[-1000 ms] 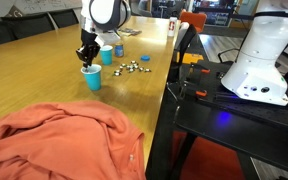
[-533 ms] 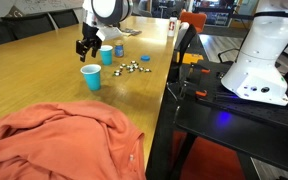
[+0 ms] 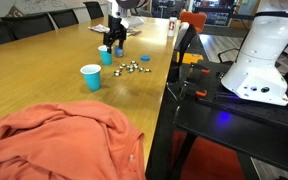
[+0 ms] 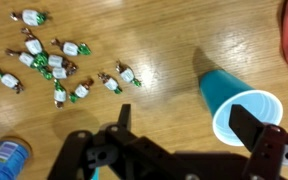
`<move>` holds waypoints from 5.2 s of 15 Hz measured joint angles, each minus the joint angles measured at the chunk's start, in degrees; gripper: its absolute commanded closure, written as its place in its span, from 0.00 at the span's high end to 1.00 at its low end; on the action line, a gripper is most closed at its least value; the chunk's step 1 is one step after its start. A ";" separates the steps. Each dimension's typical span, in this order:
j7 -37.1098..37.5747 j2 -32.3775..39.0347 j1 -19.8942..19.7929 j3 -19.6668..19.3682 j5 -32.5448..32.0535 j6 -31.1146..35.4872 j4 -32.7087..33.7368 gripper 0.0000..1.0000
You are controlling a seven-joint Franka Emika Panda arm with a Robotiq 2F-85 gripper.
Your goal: Put one candy in each cup
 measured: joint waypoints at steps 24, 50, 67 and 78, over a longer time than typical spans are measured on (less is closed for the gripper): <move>6.76 26.85 5.42 -9.67 0.37 -0.69 21.12 0.75; 7.91 13.86 0.63 -9.73 3.49 8.83 16.76 0.06; 16.28 21.35 3.59 -15.20 3.52 8.50 28.54 0.06; 16.60 23.88 3.61 -14.91 3.54 6.46 32.78 1.00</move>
